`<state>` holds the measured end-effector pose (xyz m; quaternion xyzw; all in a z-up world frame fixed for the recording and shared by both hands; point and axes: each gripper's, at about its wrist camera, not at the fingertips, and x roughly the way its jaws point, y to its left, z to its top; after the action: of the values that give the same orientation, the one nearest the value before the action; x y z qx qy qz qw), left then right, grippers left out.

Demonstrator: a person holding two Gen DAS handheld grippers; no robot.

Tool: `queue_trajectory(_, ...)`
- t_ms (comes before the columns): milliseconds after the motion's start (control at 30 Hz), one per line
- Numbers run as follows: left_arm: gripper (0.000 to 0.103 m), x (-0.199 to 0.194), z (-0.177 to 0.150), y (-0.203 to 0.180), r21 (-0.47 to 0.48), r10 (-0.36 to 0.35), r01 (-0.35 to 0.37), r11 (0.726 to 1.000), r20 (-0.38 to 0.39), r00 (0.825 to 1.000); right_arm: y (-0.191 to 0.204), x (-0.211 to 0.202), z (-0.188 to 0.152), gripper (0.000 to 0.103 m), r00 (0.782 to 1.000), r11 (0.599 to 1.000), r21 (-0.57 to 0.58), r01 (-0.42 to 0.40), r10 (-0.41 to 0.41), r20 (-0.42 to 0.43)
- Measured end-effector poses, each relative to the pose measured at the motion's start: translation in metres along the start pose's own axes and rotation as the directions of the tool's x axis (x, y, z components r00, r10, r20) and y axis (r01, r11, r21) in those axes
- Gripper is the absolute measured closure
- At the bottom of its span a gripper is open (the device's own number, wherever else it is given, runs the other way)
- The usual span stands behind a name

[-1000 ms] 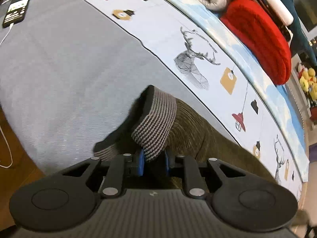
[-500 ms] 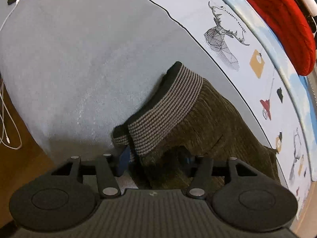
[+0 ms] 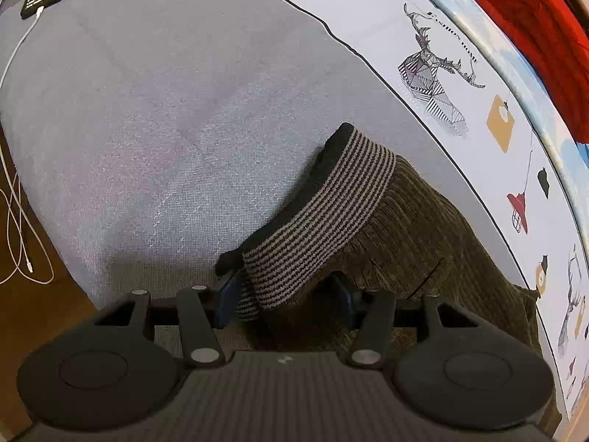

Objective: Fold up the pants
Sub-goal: 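Carry the cuff with the left tool while the right tool carries the hem over the pants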

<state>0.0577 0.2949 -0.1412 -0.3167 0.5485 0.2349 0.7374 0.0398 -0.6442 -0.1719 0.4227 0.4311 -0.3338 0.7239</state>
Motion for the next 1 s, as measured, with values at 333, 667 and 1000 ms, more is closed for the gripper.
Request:
queue_trajectory(333,0.057,-0.002,-0.003,-0.004,0.034,0.01,-0.011,0.999,0.018,1.0,0.008,0.01,-0.002,0.072,0.999,0.997,-0.067,0.023,-0.022,0.024)
queue_trajectory(667,0.082,-0.051,-0.001,-0.01,0.099,-0.133,0.114,0.989,0.211,0.968,0.009,-0.067,0.008,0.102,0.909,0.944,-0.104,-0.312,0.329,0.255)
queue_trajectory(1000,0.08,-0.028,-0.003,0.007,0.167,-0.02,0.017,0.986,0.016,1.0,-0.029,-0.014,0.012,0.1,1.0,0.996,-0.088,-0.013,0.012,-0.01)
